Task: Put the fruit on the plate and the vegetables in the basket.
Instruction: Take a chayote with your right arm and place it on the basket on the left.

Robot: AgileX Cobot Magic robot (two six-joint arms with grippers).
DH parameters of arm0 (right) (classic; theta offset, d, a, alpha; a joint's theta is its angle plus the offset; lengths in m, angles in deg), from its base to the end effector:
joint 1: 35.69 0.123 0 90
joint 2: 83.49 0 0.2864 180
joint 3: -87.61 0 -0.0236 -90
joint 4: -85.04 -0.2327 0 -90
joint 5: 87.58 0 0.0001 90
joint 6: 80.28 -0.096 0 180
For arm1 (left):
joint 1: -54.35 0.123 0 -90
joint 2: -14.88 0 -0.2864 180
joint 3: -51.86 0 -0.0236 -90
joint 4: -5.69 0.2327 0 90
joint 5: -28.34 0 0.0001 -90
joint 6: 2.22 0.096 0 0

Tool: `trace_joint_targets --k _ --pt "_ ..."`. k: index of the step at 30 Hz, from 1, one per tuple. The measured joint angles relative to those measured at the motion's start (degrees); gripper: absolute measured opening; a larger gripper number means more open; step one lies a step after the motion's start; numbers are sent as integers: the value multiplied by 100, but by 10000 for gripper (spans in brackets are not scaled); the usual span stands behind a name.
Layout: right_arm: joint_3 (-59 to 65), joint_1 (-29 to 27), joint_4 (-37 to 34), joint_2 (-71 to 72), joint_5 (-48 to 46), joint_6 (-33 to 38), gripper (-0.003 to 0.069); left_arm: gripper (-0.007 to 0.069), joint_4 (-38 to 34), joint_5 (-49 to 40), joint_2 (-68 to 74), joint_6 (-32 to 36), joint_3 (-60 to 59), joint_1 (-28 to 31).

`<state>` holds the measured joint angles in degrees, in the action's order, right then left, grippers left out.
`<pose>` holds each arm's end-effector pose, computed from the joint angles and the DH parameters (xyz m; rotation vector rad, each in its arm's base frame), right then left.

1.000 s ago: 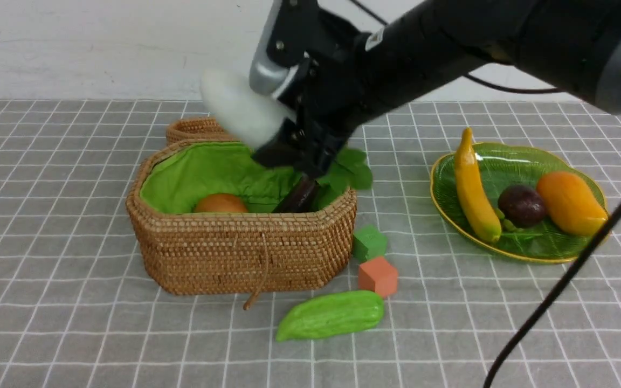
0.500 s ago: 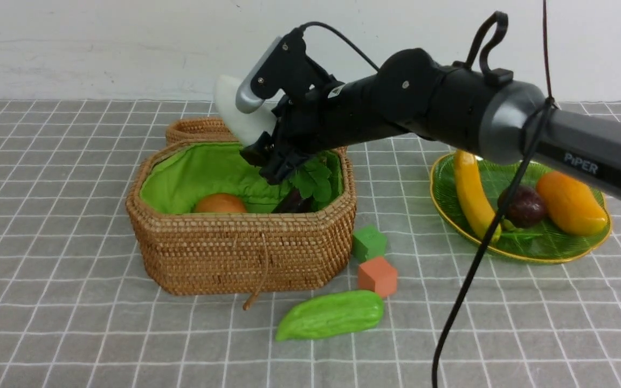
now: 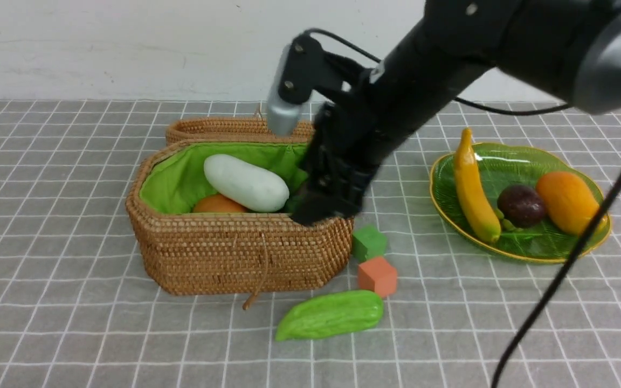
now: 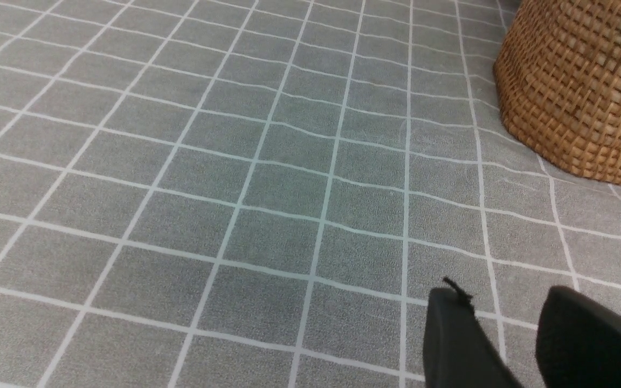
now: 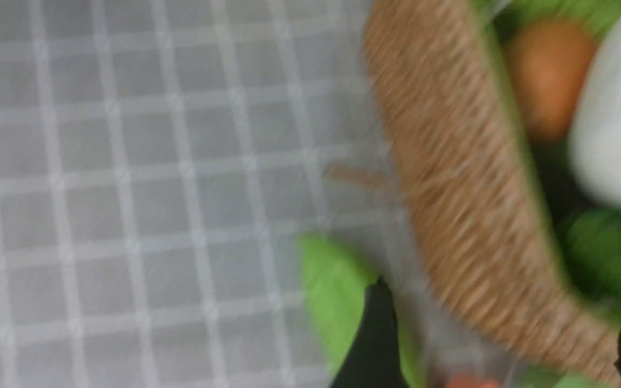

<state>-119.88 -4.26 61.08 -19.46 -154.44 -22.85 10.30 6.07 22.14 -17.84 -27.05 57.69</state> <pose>0.3202 0.2377 0.3306 -1.7463 1.9329 0.4131 0.0373 0.0051 0.1679 -0.2625 1.8736 -0.0666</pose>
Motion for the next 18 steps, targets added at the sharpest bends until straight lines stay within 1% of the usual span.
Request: trace_joint_targets --k 2,3,8,10,11,13,15,18 --pt "47 0 125 20 -226 -69 546 228 0 0 0 0 0 0" --pt "125 0 132 20 -198 -107 546 230 0 0 0 0 0 0" --pt "788 148 330 -32 486 -179 577 237 0 0 0 0 0 0" --pt "1324 285 513 -129 1154 -185 599 238 0 0 0 0 0 0" --pt "1361 293 546 -148 1202 -185 600 238 0 0 0 0 0 0" --pt "1791 336 696 -305 1709 -121 602 238 0 0 0 0 0 0" --pt "1898 338 725 -382 1815 -76 599 238 0 0 0 0 0 0" --pt "2060 342 813 -690 1929 51 571 238 0 0 0 0 0 0"
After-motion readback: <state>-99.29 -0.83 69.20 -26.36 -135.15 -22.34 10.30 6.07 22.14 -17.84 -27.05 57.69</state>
